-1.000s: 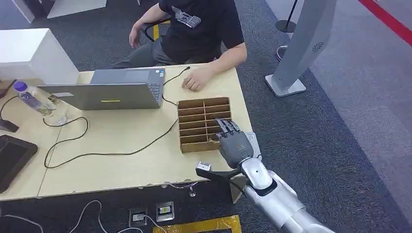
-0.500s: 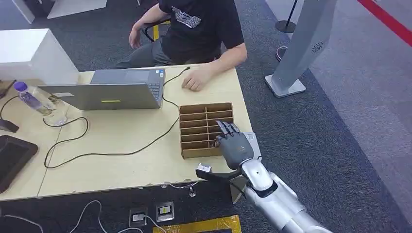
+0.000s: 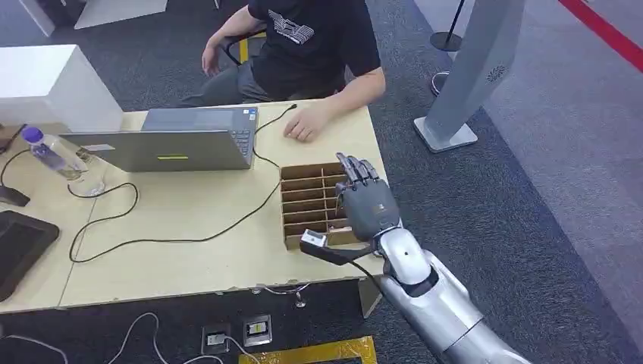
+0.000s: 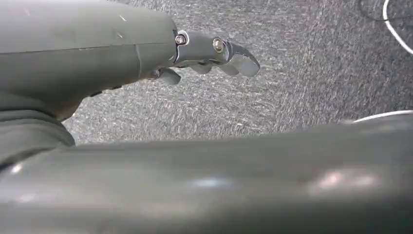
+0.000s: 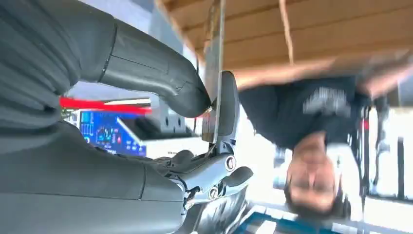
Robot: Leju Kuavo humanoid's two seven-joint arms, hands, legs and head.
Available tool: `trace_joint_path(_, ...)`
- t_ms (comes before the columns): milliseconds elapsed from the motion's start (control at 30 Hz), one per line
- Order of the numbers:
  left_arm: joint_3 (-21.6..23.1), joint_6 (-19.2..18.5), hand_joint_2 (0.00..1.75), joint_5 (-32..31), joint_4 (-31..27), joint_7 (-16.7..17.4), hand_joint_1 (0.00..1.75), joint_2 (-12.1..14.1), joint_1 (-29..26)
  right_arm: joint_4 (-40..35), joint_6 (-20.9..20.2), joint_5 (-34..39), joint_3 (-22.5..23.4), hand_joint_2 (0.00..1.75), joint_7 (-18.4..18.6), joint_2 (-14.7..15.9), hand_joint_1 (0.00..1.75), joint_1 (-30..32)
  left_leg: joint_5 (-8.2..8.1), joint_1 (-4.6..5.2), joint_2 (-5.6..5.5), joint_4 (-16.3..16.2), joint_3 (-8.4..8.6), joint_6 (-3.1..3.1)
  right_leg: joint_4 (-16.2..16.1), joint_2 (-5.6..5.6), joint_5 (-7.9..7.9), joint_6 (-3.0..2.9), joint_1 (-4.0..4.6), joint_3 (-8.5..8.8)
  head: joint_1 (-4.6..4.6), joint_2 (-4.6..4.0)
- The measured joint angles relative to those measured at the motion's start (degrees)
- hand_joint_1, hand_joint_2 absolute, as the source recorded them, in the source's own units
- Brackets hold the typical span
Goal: Pass the card to the sensor for recognition and then transmit it.
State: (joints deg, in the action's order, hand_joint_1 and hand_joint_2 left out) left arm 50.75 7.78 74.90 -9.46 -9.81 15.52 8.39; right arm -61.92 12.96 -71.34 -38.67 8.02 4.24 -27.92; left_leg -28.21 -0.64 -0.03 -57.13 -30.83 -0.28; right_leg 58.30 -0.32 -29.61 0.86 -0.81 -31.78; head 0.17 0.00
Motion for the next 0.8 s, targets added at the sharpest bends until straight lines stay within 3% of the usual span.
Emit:
trace_joint_path(233,1.2,-1.1,0.00,-1.3,0.0,-1.0,0.00,0.1,0.0,-9.7,-0.9,-0.8,4.8,1.75,-2.7,0.4,1.75,-2.4,0.04,0.00,0.00,0.0,0.00,-0.05,0.0,0.01,0.04,-0.03,0.00,0.00,0.00,0.00)
trace_joint_path(367,1.4,-1.3,0.00,-1.7,0.0,-1.1,0.00,0.1,0.0,-11.6,-0.9,-1.9,6.3,1.75,-3.0,0.5,1.75,-4.0,0.05,0.00,0.00,0.0,0.00,-0.06,0.0,0.01,0.04,-0.03,0.00,0.00,0.00,0.00)
trace_joint_path(633,2.6,-1.6,0.00,-1.8,0.0,-1.1,0.00,0.1,0.0,-11.3,-0.5,-3.3,7.2,1.75,-3.4,0.7,1.75,-7.1,0.05,0.00,0.00,0.0,-0.02,-0.06,0.0,0.01,0.05,-0.06,0.00,-0.01,0.00,0.00)
trace_joint_path(800,2.8,-1.6,0.00,-1.4,0.0,-1.2,0.00,0.1,0.1,-3.3,3.4,-3.5,6.8,1.75,-6.0,-0.5,1.75,-12.9,0.09,0.00,-0.01,0.0,-0.05,-0.11,0.1,-0.01,0.06,-0.07,0.00,-0.01,0.00,0.00)
